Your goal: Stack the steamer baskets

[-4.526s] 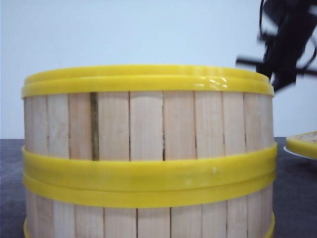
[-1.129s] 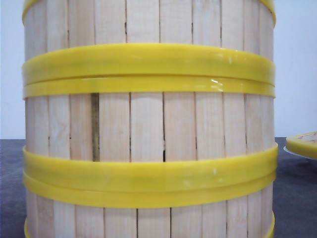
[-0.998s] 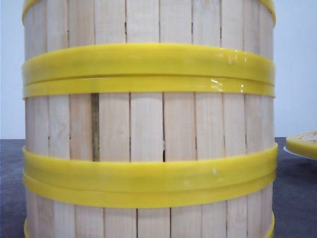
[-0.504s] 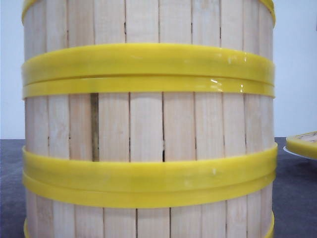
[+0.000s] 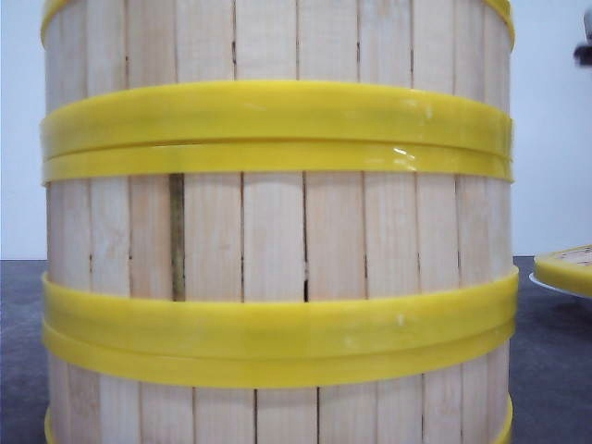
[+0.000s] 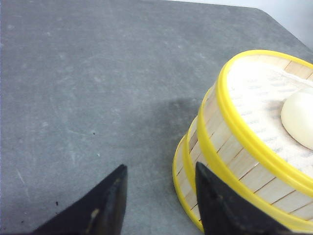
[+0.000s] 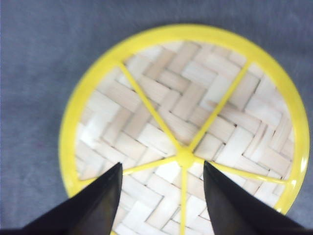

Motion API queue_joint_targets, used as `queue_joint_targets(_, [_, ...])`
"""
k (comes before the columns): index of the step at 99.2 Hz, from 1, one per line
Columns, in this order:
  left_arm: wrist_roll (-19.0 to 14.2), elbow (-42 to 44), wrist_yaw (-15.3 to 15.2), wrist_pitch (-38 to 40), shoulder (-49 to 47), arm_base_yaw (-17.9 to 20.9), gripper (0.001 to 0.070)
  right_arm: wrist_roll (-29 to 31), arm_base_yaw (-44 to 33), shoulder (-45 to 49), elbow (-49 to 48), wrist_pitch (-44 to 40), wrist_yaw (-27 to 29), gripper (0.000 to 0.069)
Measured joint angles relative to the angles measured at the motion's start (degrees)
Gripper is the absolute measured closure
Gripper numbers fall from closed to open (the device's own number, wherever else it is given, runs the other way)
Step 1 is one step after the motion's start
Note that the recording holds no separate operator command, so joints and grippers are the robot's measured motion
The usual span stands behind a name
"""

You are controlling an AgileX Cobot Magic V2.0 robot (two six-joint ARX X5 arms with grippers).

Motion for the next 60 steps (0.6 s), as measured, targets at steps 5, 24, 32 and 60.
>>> queue_joint_targets(5, [0.00,0.00,0.00,-0.35,0.00,0.00,0.0454,0.00,-0.42,1.14,0.00,-0.39,0.00,0.0379])
queue_joint_targets(24, [0.00,0.00,0.00,-1.09,0.00,0.00,0.0454,0.00,-1.46,4.37,-0.02,-0.61,0.02,0.0389])
queue_joint_targets(32, [0.00,0.00,0.00,-1.09,0.00,0.00,0.0454,0.00,-1.51,5.53,-0.02,-0.46,0.46,0.0419])
queue_joint_targets(60, [0.00,0.00,0.00,-1.09,0.00,0.00,0.0454,0.00,-1.51,8.46,-0.02,-0.13,0.87,0.0439])
